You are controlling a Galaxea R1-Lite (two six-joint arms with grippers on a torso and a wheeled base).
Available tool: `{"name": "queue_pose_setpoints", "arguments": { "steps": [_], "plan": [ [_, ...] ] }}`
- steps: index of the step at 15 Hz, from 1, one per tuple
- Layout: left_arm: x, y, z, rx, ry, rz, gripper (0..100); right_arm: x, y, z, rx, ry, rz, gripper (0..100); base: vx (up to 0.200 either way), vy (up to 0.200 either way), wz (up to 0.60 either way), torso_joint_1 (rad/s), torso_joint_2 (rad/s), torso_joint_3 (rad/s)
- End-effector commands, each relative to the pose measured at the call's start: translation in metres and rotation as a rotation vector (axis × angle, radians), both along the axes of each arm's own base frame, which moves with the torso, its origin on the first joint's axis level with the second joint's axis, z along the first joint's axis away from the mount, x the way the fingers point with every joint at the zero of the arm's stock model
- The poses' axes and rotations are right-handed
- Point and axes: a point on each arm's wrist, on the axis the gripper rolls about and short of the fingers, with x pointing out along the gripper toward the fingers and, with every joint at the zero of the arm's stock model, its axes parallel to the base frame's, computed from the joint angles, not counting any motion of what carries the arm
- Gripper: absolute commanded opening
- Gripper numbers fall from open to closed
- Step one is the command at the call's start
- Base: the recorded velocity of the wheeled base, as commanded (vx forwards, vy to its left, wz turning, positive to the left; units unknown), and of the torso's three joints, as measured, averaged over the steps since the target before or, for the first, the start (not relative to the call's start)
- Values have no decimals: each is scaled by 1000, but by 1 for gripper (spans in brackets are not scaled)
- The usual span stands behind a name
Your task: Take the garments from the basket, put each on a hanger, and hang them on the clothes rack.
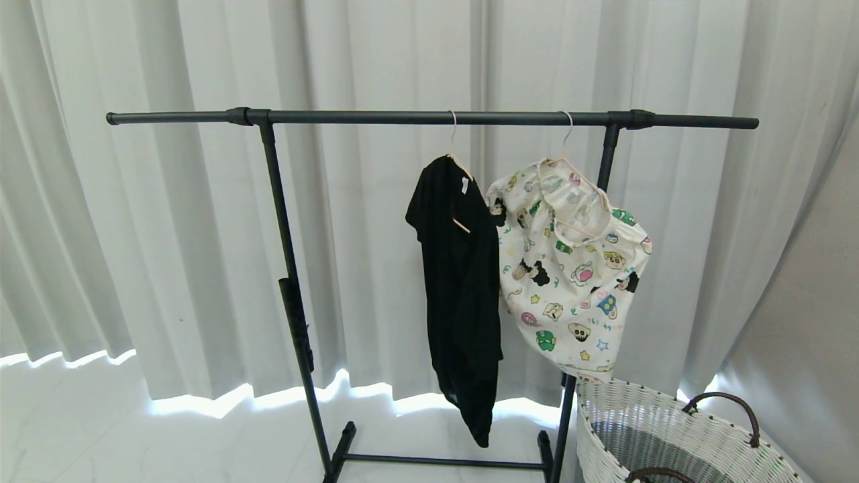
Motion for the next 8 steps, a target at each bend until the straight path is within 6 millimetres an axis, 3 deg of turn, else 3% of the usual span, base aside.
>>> {"name": "queue_pose_setpoints", "arguments": {
  "steps": [1,8],
  "plan": [
    [0,0,0,0,0,0,100,0,0,0,0,-1,0,100,0,0,0,0,0,0],
    [0,0,0,0,0,0,100,0,0,0,0,-1,0,100,0,0,0,0,0,0]
  ]
}}
